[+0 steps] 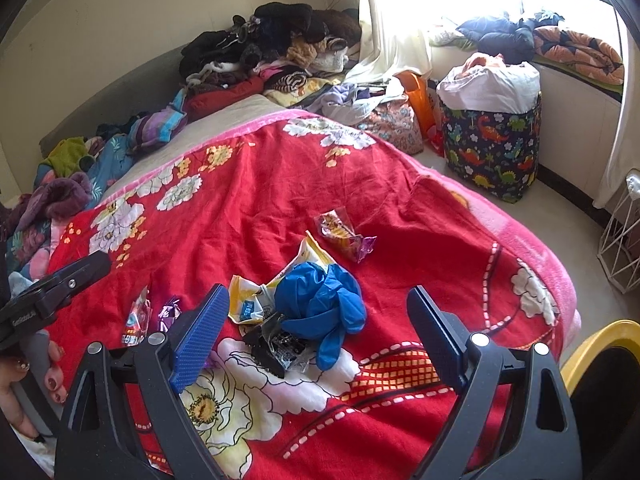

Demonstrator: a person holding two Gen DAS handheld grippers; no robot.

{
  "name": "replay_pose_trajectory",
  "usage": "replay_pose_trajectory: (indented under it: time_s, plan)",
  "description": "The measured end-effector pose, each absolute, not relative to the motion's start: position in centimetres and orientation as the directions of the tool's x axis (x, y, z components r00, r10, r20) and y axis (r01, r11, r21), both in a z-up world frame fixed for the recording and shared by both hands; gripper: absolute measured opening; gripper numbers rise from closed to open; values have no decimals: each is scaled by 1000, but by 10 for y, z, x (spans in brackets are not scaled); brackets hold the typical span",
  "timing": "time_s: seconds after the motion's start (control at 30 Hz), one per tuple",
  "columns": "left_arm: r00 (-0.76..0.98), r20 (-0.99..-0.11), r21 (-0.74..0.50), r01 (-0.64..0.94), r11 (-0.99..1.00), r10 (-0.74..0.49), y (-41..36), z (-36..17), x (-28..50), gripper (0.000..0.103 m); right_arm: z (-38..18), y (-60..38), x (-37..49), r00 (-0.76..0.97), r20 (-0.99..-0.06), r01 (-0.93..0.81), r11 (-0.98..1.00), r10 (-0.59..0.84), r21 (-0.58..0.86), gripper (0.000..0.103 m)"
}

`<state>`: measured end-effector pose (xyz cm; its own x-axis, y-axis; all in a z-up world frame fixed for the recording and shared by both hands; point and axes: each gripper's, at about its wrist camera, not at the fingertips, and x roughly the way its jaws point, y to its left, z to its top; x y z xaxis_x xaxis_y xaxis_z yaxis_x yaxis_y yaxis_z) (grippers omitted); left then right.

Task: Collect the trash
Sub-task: 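Grasp the blue glove with the right tool while the left tool grasps the red candy wrapper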

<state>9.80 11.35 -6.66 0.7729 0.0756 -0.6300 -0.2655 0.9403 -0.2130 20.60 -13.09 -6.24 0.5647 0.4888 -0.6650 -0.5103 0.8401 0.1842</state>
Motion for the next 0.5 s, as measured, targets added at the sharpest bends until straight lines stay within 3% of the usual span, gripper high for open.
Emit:
replay_pose_trajectory:
  time_s: [0.2, 0.3, 0.5]
  plan:
    - [730, -682, -221, -274, 936, 53, 121, -87, 96, 92, -81, -119, 220, 535, -700, -506, 843, 474, 185, 87]
    - [697, -716, -233, -271, 934, 23, 122, -100, 97, 83, -90, -116, 229, 513, -714, -498, 843, 476, 204, 86]
    - [629, -777, -248, -269, 931, -26, 120, -124, 102, 58, -109, -117, 242, 466, -740, -482, 841, 485, 248, 71]
